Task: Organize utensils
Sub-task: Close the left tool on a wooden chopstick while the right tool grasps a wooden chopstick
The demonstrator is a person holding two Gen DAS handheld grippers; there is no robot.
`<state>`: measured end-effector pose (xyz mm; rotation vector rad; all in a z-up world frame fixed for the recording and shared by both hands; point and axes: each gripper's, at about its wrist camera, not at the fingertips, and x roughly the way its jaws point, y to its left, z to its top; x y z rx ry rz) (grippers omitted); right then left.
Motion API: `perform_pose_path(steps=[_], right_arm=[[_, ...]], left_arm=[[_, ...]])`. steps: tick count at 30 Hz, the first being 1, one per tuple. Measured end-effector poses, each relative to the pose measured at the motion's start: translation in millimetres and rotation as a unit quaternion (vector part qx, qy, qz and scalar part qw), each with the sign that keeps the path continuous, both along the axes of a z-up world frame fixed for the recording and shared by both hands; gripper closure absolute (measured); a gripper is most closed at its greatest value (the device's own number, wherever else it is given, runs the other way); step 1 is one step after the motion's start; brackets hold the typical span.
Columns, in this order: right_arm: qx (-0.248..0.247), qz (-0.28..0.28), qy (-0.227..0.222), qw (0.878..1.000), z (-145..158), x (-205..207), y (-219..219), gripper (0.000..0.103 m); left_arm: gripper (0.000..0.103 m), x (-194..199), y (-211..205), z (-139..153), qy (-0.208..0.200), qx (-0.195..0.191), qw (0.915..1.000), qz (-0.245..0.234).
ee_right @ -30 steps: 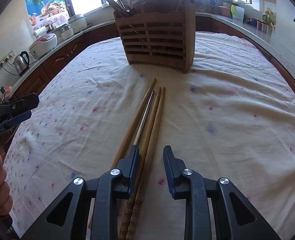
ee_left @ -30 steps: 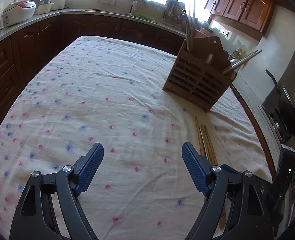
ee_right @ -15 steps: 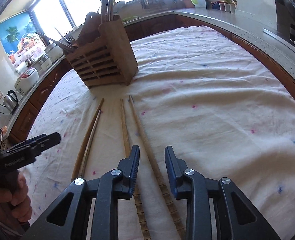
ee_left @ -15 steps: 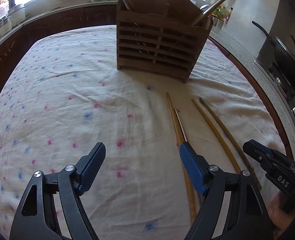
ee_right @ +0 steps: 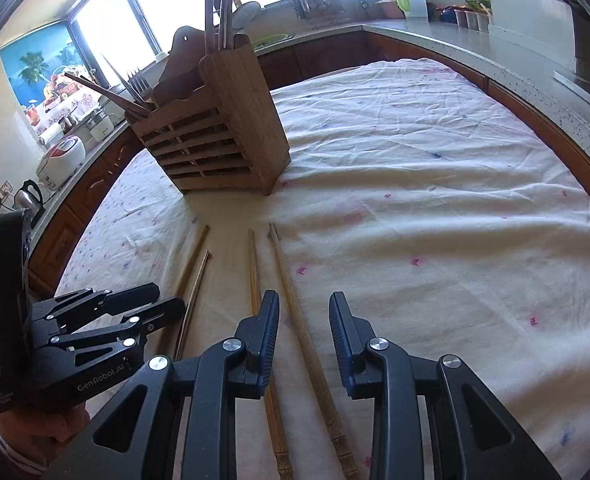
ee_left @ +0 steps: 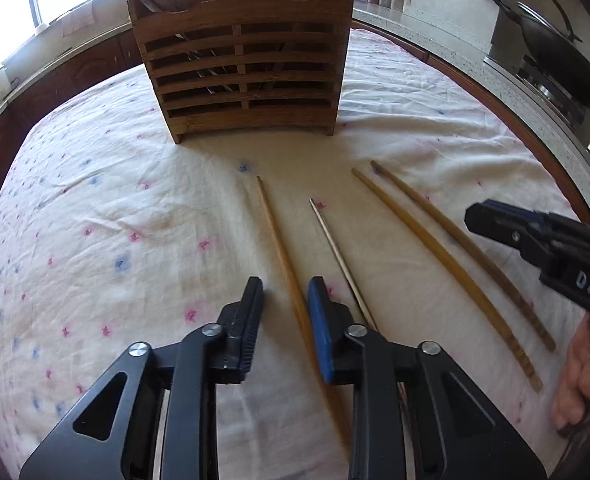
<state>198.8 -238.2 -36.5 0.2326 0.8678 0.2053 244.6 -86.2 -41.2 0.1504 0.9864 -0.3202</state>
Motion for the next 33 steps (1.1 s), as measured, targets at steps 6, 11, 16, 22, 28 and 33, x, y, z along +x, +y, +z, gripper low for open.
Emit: perform_pose_path(steps=[6,11,16,22,28,33], right_arm=[[-0.013,0.031,0.009,0.999,-2.8,11.6,8.7,0.074],[-0.048,0.056,0.019,0.997,-8.8,34.1,21.3,0.074],[-0.077,0.079,0.027,0.994,-10.3,54.9,30.8,0.075],[-0.139,0.1,0.016,0.985,-11.6,68.5,51.5,0.077],[-0.119,0.097,0.02,0.988,-10.6,61.7,47.9,0.098],[-0.066,0.085,0.008,0.994,7.5,41.6,38.5,0.098]], left_arm=[[0.087,-3.4,30.5,5.3,0.03,-0.051,0.9981,0.02],[0.087,21.3,22.4,2.2,0.042,-0.052,0.9973,0.032],[0.087,41.6,7.8,1.4,0.033,-0.037,0.9985,0.022],[0.096,50.2,8.4,0.2,0.026,-0.038,0.9987,0.021],[0.098,39.8,23.9,5.4,0.032,-0.065,0.9968,0.032],[0.098,15.0,44.7,26.7,0.012,-0.107,0.9933,0.042]])
